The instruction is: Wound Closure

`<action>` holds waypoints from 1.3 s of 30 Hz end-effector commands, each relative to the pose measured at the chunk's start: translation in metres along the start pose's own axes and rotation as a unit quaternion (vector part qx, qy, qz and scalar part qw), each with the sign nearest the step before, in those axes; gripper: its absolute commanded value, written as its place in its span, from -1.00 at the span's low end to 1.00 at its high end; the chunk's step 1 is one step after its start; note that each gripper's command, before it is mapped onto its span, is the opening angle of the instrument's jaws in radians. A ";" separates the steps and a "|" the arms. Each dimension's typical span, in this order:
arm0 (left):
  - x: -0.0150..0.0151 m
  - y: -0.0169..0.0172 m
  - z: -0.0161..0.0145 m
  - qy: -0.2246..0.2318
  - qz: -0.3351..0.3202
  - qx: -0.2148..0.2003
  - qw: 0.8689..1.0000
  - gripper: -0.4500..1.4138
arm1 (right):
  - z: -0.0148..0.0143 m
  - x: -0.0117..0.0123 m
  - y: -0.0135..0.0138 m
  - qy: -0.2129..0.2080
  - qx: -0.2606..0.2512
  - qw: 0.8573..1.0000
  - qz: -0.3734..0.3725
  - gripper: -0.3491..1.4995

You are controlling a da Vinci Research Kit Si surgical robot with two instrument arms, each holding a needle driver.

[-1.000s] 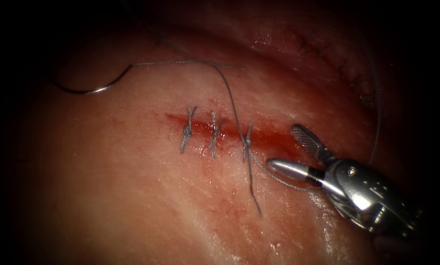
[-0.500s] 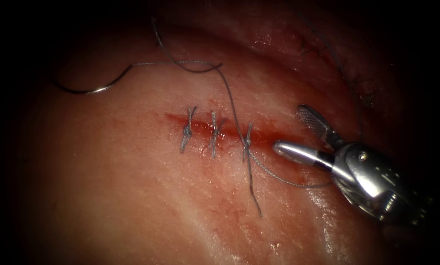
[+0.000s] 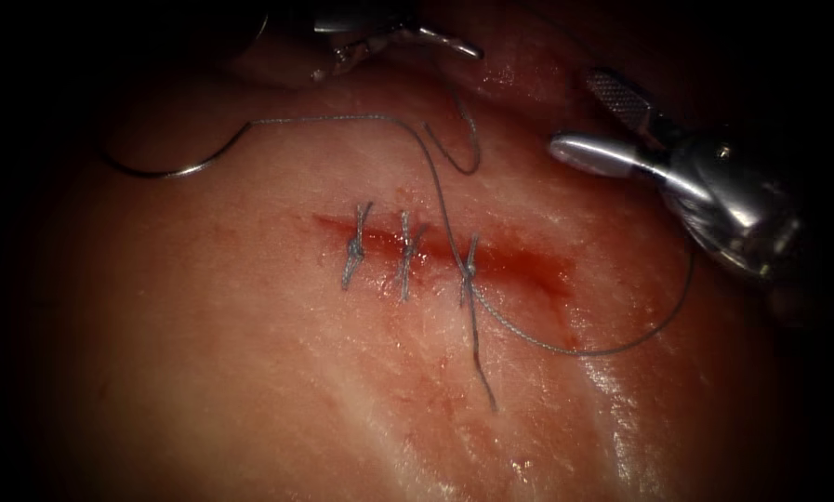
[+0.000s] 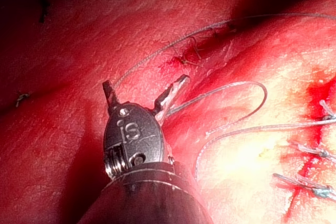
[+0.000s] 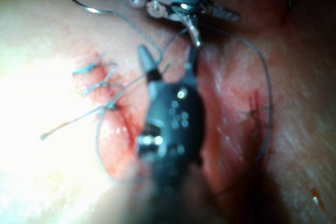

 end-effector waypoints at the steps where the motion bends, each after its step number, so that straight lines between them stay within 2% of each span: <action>1: -0.0008 -0.0001 0.0005 0.001 -0.003 -0.001 1.000 0.44 | 0.0021 -0.0009 -0.0008 -0.001 -0.001 1.000 -0.001 0.78; 3: -0.0011 -0.0003 0.0003 0.002 -0.001 -0.003 1.000 0.44 | 0.0048 -0.0017 -0.0011 -0.017 -0.006 1.000 -0.002 0.78; 4: -0.0010 -0.0003 0.0000 0.001 -0.004 -0.005 1.000 0.44 | 0.0067 -0.0023 -0.0010 -0.039 -0.009 0.999 -0.002 0.74; 6: -0.0009 -0.0003 -0.0001 0.001 -0.005 -0.005 1.000 0.44 | 0.0074 -0.0025 -0.0008 -0.047 -0.020 0.999 -0.006 0.74; 7: -0.0008 0.0000 -0.0002 0.001 -0.005 -0.006 1.000 0.44 | 0.0084 -0.0029 -0.0002 -0.057 -0.048 0.997 -0.016 0.74; 15: -0.0005 0.0006 -0.0003 0.000 -0.010 -0.006 1.000 0.42 | 0.0102 -0.0034 -0.0003 -0.093 -0.071 0.993 -0.016 0.72; 17: -0.0005 0.0010 -0.0004 0.000 -0.013 -0.006 1.000 0.42 | 0.0102 -0.0034 0.0000 -0.101 -0.089 0.991 -0.028 0.69; 19: -0.0004 0.0012 -0.0005 0.000 -0.013 -0.007 1.000 0.42 | 0.0100 -0.0034 0.0001 -0.102 -0.091 0.990 -0.028 0.56; 20: -0.0004 0.0012 -0.0005 0.000 -0.014 -0.007 1.000 0.42 | 0.0098 -0.0034 0.0002 -0.102 -0.090 0.990 -0.028 0.22; 22: -0.0003 0.0012 -0.0007 -0.001 -0.014 -0.008 1.000 0.42 | 0.0092 -0.0032 0.0002 -0.094 -0.091 0.991 -0.031 -0.84; 23: -0.0002 0.0012 -0.0008 -0.001 -0.014 -0.009 1.000 0.42 | 0.0088 -0.0031 0.0001 -0.086 -0.094 0.991 -0.031 -1.00; 26: -0.0002 0.0012 -0.0015 0.003 -0.015 -0.012 1.000 0.44 | 0.0077 -0.0027 0.0008 -0.088 -0.099 0.991 -0.034 -1.00; 30: 0.0009 0.0010 -0.0038 0.028 -0.042 -0.022 0.999 0.46 | 0.0063 -0.0035 0.0042 -0.114 -0.119 0.985 -0.056 -1.00; 31: 0.0009 0.0010 -0.0038 0.028 -0.042 -0.022 0.999 0.46 | 0.0063 -0.0035 0.0042 -0.114 -0.119 0.985 -0.056 -1.00; 32: 0.0018 0.0009 -0.0049 0.052 -0.065 -0.032 0.996 0.46 | 0.0057 -0.0048 0.0059 -0.127 -0.125 0.982 -0.060 -1.00; 35: 0.0036 0.0014 -0.0069 0.085 -0.098 -0.054 0.990 0.44 | 0.0046 -0.0082 0.0089 -0.156 -0.134 0.976 -0.070 -1.00; 38: 0.0043 0.0019 -0.0078 0.092 -0.108 -0.065 0.988 0.44 | 0.0037 -0.0095 0.0104 -0.162 -0.140 0.974 -0.075 -1.00; 39: 0.0047 0.0024 -0.0087 0.099 -0.111 -0.076 0.986 0.44 | 0.0025 -0.0100 0.0118 -0.164 -0.143 0.973 -0.077 -1.00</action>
